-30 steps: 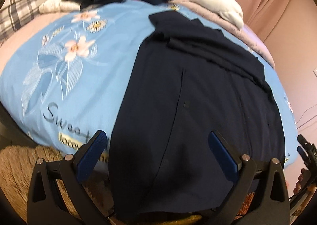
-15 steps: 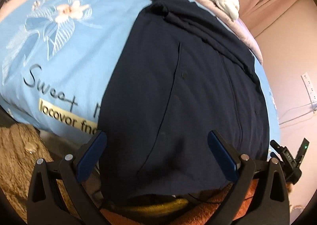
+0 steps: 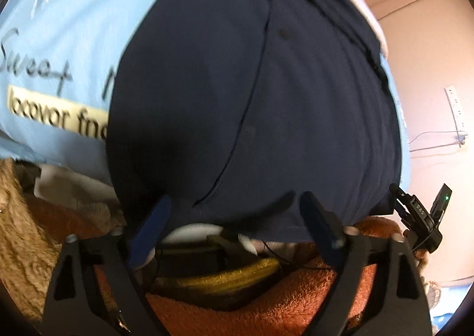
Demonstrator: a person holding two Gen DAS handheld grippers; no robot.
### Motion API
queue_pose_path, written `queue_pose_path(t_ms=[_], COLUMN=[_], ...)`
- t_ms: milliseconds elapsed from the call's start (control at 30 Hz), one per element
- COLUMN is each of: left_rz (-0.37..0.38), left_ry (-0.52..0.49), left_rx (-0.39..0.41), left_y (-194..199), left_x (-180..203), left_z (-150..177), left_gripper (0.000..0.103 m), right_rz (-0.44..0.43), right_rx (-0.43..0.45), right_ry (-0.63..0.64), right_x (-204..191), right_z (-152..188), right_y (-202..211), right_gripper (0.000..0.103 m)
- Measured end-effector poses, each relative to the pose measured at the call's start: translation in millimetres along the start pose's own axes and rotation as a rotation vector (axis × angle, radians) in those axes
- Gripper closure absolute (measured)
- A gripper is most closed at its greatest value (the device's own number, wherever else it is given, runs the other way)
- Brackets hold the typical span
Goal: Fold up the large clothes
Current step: 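Grasp the navy jacket hem with both grippers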
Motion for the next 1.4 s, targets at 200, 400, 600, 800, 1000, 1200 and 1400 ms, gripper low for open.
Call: queue_pose_path(t_ms=[200, 400, 600, 800, 1000, 1200, 1400], left_rz=[-0.029, -0.053, 0.020, -0.043, -0.026, 0.013, 0.085], left_ry=[-0.007, -0.120, -0.172, -0.093, -0.045, -0.025, -0.016], left_rx=[-0.028, 0.146, 0.271, 0.259, 0.237, 0.202, 0.178], left_y=[-5.9, 30.1, 77.9, 71.7, 68.9, 56.8, 47.5], left_x=[4.2, 29.5, 40.7, 17.9, -3.1, -20.7, -30.1], left_z=[1.7, 11.6, 15.2, 5.9, 4.2, 9.4, 14.7], left_gripper=[0.063, 0.103, 0.102, 0.063, 0.022, 0.018, 0.017], right_rz=[-0.077, -0.145, -0.271, -0.331, -0.382, -0.395, -0.404], right_rx=[-0.038, 0.001, 0.118, 0.201, 0.263, 0.322, 0.348], right_ry=[-0.025, 0.002, 0.018, 0.036, 0.028, 0.068, 0.109], right_x=[7.6, 6.1, 4.7, -6.1, -12.5, -39.7, -54.6], right_z=[8.4, 18.8, 24.1, 17.7, 4.7, -9.0, -20.8], right_y=[-7.9, 11.8, 61.5, 95.1, 113.4, 129.2, 131.8], right_gripper=[0.052, 0.095, 0.096, 0.096, 0.096, 0.096, 0.096])
Point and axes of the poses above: each gripper's, at about its wrist camera, not at the fingertips, and y roughly against the way its jaws point, x to its right, z to its underside, the point moved 4 cm from there along -y, roughly the way its jaws point, and after that the axes turned 13 degrees about -x, right-handed, at the moved point
